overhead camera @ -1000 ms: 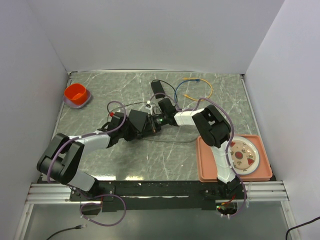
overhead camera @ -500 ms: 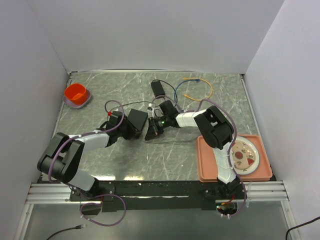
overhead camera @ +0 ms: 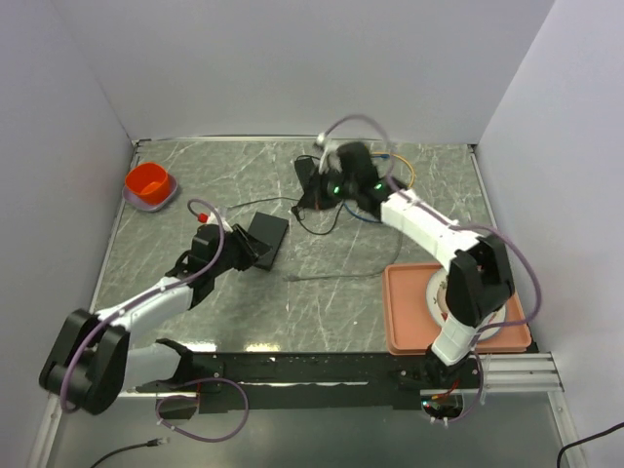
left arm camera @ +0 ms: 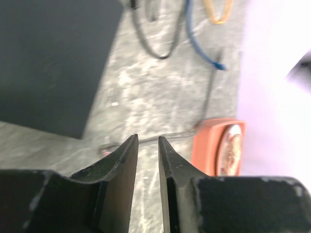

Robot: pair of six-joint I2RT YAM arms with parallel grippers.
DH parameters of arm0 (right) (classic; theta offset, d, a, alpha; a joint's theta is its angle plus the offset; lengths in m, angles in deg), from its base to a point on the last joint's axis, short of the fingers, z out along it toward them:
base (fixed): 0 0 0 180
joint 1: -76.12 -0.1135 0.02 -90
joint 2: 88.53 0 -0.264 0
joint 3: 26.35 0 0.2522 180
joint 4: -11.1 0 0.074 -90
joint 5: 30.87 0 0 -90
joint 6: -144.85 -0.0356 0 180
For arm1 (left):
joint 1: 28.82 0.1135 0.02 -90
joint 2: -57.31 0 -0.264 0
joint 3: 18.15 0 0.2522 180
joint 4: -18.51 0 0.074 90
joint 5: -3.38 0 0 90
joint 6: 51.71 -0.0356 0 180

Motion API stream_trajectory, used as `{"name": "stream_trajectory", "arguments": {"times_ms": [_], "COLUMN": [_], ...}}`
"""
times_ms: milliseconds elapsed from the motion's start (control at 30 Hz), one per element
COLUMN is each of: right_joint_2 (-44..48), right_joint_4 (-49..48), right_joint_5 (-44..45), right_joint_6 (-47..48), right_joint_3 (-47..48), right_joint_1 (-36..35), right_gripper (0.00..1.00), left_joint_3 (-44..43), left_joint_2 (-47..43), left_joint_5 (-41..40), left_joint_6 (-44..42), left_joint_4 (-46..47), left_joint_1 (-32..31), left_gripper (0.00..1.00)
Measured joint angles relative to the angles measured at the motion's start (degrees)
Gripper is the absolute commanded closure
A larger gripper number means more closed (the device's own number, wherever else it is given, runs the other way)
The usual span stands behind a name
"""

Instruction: Pull the plug from the switch port

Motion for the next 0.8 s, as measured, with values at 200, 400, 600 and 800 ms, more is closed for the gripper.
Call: {"name": "stream_trajectory", "arguments": {"times_ms": [200,400,600,800], "right_joint_2": [1.2,3.67,5.22,13.68], "right_joint_4": [5.49,4.7,2.93,-2.86], "right_joint_5": [6.27,9.92,13.73,19.87], "right_joint_6": [0.59,-0.04,2.64,7.87], "right_joint_3": [12.15,-0.63,-17.03,-29.9], "right_joint_1": [6.95,4.7,-4.0,-12.68], "right_gripper": [0.52,0.46,0.45,0.46], "left_joint_3": [0.26,0.35,3.04,6.03], "left_joint_2": [-6.56,-6.99,-7.41,-10.8], "left_joint_5": [-0.15,-1.75,-2.47,-2.91], "left_joint_6": [-0.74,-1.95,-2.1,-2.58], "left_joint_4": [0.35,-1.66,-2.16,-2.4], "left_joint_1": [-0.31,-1.99,-3.76,-4.76], "left_gripper": [0.64,0.59,0.6,0.6]}}
